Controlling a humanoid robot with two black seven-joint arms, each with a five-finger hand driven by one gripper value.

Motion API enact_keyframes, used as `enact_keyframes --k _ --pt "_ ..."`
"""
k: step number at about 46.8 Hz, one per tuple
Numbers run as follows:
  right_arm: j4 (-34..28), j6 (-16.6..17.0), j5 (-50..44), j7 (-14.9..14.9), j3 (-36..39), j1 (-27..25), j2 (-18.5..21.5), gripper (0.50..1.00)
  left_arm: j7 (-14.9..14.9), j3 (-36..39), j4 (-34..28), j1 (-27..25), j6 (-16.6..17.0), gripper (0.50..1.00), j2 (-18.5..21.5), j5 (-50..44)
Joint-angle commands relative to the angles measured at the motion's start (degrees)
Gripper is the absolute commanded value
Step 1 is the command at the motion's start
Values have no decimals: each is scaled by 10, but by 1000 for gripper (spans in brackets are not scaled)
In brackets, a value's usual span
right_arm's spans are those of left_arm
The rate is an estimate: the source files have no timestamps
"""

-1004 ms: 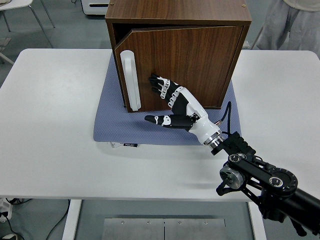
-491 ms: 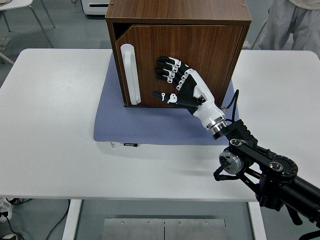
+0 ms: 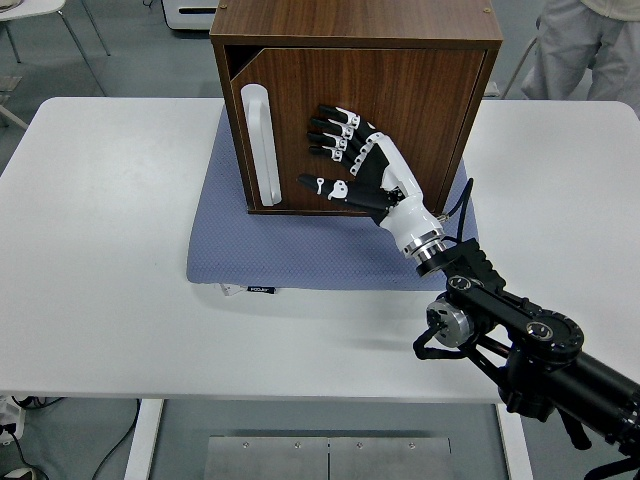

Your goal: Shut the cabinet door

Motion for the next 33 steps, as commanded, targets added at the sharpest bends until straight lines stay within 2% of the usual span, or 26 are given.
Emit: enact_keyframes --k 1,14,19,25,26,33 --pt "-3 -6 0 0 0 -1 3 1000 0 0 1 0 0 1000 0 0" --pt "-3 -4 0 0 -1 -4 4 1000 0 0 0 0 0 1000 0 0" --pt "5 9 -1 0 -3 -10 1 1000 0 0 1 0 0 1000 0 0" --pt "8 40 -3 0 -2 -18 -3 1000 0 0 0 0 0 1000 0 0" --pt "10 52 -4 0 -2 -25 -8 1000 0 0 0 0 0 1000 0 0" --pt "37 67 -7 0 -2 -38 -35 1000 0 0 0 0 0 1000 0 0"
